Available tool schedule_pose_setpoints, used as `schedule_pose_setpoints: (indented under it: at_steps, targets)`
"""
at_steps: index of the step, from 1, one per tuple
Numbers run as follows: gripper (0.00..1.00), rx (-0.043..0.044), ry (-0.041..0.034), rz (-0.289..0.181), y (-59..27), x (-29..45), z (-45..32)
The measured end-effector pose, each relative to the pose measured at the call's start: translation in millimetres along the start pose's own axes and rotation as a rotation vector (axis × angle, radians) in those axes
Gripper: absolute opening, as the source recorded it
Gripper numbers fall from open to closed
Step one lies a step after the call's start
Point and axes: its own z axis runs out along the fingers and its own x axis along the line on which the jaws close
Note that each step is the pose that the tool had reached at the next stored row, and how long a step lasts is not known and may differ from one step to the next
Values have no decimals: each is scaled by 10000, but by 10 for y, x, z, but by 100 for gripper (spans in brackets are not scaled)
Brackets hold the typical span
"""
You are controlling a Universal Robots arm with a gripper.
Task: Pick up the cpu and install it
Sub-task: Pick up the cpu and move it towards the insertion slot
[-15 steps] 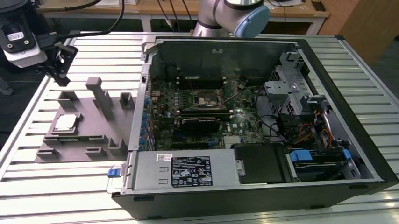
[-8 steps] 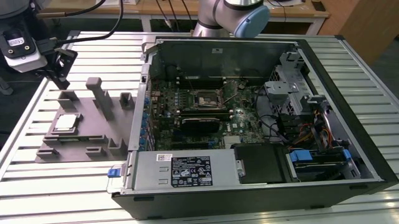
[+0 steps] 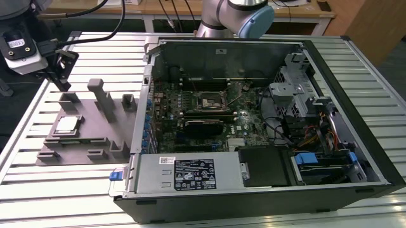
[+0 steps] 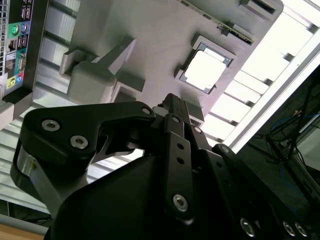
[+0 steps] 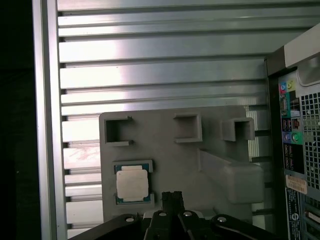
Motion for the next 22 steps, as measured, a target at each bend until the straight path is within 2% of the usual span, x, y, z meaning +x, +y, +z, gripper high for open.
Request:
schedule_pose_setpoints:
  at_steps: [22]
  targets:
    - [11,2,3,0,-10,78,98]
